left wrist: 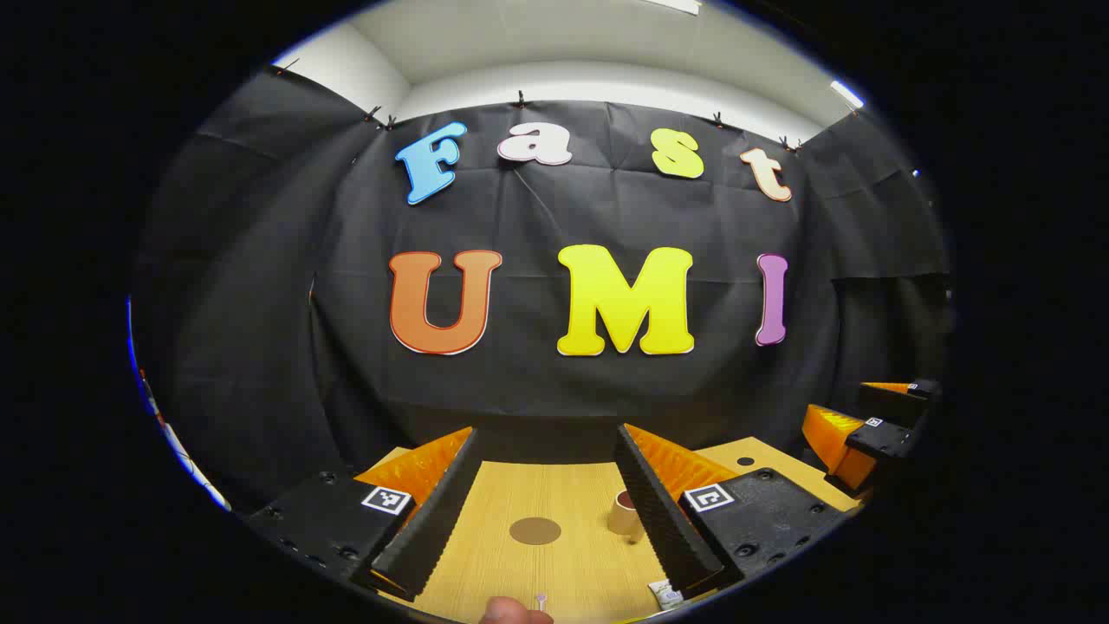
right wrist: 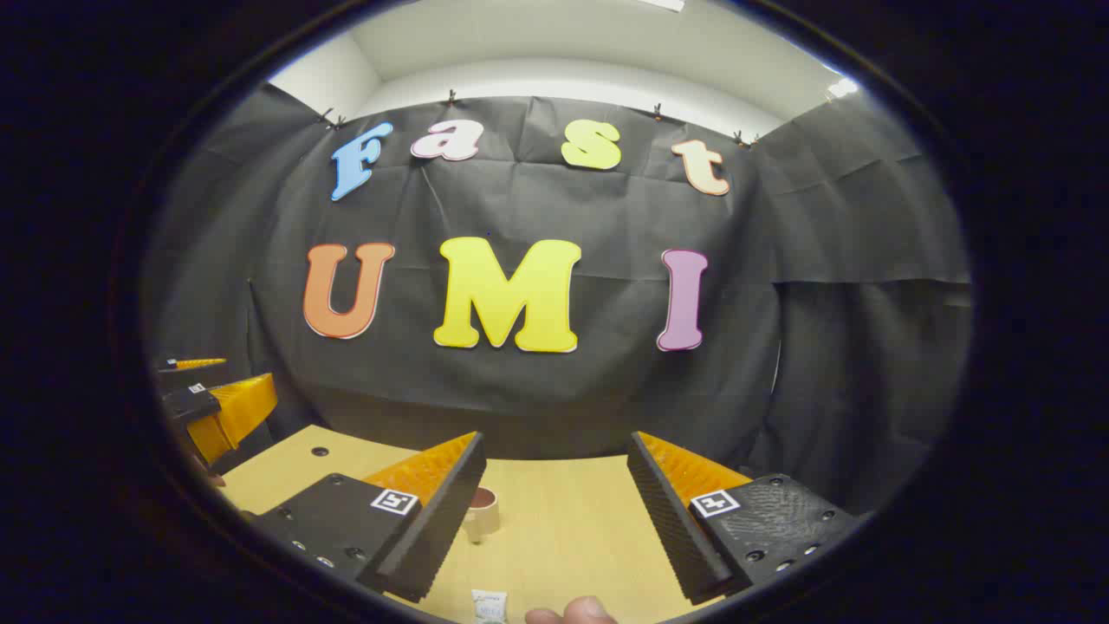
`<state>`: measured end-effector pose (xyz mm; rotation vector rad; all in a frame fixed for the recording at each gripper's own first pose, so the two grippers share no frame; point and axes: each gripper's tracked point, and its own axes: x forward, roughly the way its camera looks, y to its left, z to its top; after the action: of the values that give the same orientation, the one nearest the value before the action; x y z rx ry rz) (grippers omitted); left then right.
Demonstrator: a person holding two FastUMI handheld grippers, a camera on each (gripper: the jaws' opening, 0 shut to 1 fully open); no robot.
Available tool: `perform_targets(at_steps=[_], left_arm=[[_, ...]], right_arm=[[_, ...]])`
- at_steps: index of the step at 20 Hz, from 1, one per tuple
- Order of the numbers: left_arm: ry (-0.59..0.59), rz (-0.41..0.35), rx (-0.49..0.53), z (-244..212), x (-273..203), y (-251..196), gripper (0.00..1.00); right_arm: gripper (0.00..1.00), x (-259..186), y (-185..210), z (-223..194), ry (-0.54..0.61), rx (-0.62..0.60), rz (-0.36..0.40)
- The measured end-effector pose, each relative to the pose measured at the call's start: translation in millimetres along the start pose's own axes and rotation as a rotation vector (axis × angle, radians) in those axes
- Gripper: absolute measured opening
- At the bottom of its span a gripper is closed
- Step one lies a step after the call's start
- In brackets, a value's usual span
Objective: Put the toothbrush and toothpaste on the desktop into the cup, then pick up the cup and place it on the coaster on the desktop.
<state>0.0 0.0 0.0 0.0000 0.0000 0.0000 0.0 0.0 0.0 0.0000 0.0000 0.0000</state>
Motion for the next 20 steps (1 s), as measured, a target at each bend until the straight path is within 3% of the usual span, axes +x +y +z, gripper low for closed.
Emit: perform_targets(at_steps=[7, 20], left_arm=[[-0.025, -0.002, 0.025, 7.5, -1.7, -1.5, 0.98], [-0.03, 0.027, 0.031, 7.7, -2.5, -2.8, 0.98]], right_arm=[[0.97, -1.0, -3.3, -3.2, 0.012, -0.003, -0.018], [0.97, -1.0, 1.1, 0.0, 0.001, 0.004, 0.015]])
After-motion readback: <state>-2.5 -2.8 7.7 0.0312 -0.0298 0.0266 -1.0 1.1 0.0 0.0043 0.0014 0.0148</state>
